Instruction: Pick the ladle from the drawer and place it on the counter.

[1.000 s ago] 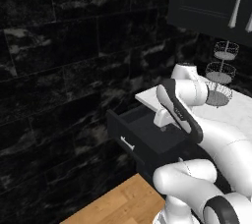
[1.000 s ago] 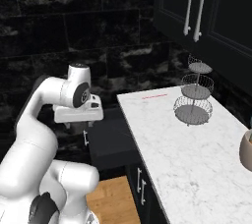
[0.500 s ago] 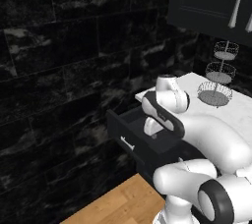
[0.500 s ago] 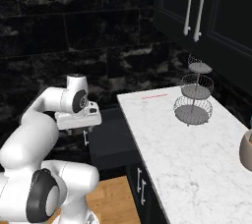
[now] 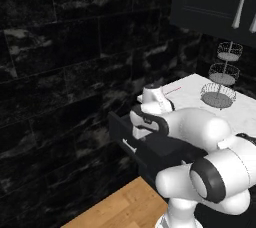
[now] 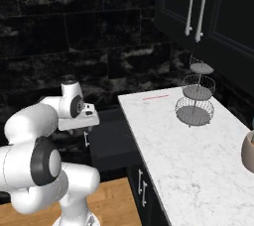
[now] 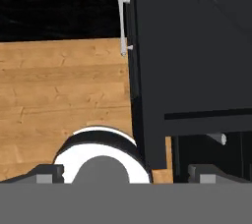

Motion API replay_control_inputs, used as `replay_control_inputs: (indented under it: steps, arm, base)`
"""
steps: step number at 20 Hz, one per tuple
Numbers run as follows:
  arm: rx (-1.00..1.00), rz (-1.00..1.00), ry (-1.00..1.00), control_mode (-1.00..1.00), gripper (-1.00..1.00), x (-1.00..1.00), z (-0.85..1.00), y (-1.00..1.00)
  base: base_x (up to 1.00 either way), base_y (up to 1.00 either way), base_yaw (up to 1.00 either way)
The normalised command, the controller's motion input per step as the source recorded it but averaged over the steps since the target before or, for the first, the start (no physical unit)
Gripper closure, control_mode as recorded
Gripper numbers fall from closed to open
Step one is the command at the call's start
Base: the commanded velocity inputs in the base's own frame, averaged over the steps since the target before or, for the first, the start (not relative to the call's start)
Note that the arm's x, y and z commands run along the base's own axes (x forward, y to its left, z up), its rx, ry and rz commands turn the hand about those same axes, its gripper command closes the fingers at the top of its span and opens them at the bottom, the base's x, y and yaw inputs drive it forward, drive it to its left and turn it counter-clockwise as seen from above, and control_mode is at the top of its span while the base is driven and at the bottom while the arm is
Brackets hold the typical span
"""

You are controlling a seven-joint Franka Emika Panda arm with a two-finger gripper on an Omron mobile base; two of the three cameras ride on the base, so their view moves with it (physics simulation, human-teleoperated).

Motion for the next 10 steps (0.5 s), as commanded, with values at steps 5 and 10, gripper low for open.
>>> replay_control_inputs:
  steps: [5,10]
  arm:
    - [-0.02,-0.24,-0.08,-1.00,-1.00,0.75,-0.42,0.01]
    - [0.03,-0.23,-0.03,-1.00,-1.00,0.50,-0.37,0.05]
  base:
    - [0.00,0.00,0.00]
    - [0.00,0.00,0.00]
